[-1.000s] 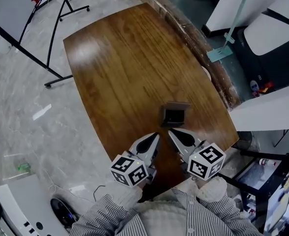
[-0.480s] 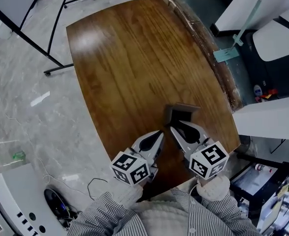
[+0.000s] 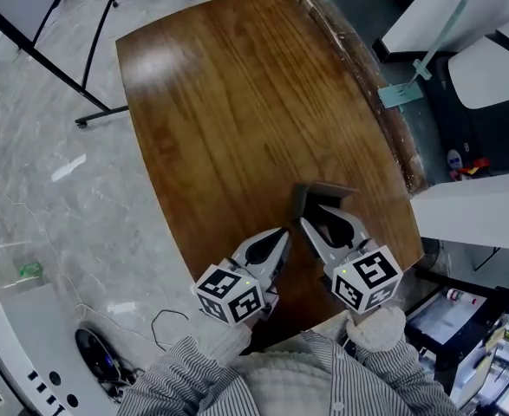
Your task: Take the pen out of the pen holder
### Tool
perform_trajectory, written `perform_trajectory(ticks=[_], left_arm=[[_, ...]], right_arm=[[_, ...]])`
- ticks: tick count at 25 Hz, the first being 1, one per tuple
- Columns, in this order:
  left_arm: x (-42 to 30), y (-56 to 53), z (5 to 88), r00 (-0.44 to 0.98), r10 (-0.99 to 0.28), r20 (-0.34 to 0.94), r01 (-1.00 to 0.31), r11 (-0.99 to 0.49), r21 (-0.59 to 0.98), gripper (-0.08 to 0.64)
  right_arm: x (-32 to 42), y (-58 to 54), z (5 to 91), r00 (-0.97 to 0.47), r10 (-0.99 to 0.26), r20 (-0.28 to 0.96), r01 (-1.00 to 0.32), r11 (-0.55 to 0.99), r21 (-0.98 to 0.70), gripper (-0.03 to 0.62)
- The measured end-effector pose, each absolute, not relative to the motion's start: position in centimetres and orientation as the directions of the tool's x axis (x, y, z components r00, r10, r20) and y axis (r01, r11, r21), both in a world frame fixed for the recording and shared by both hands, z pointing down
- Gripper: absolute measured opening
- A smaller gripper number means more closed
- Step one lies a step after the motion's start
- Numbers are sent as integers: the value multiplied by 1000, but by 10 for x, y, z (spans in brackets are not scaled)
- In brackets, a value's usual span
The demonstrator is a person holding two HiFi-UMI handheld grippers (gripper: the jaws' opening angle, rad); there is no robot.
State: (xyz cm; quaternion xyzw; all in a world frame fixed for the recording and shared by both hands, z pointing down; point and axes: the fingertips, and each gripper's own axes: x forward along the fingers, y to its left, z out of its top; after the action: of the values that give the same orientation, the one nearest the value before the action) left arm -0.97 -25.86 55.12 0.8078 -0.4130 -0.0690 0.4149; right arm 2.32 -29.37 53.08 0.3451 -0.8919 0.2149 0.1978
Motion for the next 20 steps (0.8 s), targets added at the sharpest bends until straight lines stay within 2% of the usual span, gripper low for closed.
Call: perform_trajectory(ticks=[8,10,12,20], left_arm=[[-8,-260,550,651,-723,232,-612,-319,724,8],[-8,-260,551,651,-722,234,-612,-317,724,8],[-10,-260,551,652,-720,238,-613,-316,724,8],[-11,-261,541,657,-717,234,-615,-330,716,8]], right_arm=[[24,-301,534,-627,-564,538,-715,690,-112,117],[22,-303,533,-619,-575,535,-718,690,-90,95],[23,-304,533,-614,-584,531,-726,681,-91,58],[26,-304,522,-618,-594,516,-734,671,-106,51]])
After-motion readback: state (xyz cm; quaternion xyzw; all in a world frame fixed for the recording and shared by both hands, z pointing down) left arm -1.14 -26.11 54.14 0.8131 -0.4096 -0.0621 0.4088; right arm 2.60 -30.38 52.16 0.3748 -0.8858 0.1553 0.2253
